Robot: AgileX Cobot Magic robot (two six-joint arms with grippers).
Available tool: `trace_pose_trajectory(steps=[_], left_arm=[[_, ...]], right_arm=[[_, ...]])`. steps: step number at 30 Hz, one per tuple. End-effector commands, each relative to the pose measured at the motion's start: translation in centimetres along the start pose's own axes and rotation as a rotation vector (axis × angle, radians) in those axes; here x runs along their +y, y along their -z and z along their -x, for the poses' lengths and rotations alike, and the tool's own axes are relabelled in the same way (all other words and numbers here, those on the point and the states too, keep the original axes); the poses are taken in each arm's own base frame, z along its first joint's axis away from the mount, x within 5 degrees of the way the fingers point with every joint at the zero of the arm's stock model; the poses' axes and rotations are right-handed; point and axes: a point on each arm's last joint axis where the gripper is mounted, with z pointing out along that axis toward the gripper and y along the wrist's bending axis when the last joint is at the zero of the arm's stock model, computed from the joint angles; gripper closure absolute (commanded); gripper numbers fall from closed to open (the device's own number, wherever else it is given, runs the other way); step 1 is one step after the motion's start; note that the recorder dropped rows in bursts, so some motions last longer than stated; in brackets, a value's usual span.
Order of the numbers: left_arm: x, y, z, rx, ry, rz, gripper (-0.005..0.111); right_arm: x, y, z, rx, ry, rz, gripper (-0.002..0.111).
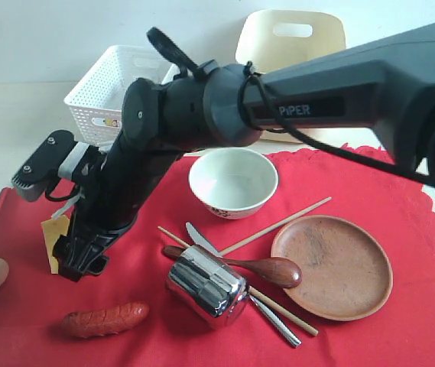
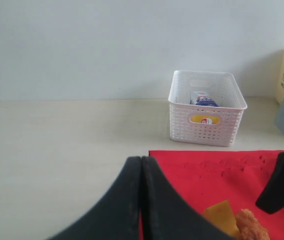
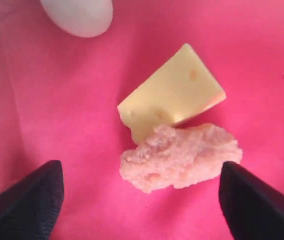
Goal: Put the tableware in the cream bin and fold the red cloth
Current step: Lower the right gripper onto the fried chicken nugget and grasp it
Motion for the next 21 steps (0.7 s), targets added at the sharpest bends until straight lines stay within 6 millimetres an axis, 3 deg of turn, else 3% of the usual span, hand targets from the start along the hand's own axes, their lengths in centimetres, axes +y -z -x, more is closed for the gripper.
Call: trace_pose_trajectory(steps=[1,13,21], left_arm=[[0.0,0.0,-0.1,-0.005,-0.004,0.003,0.107],[0.0,0.0,-0.1,-0.005,-0.004,0.003,0.107],[0.0,0.0,-0.1,-0.005,-0.004,0.003,0.107]], right_arm=[[-0.1,-1.7,0.0,-0.039,0.009,-0.053,0.028],[-0.8,-3.4,-0.7,-0.043,0.041,-0.096,0.031],[-0.8,-3.4,-0.7,-0.043,0.042,-0.097,0.062]])
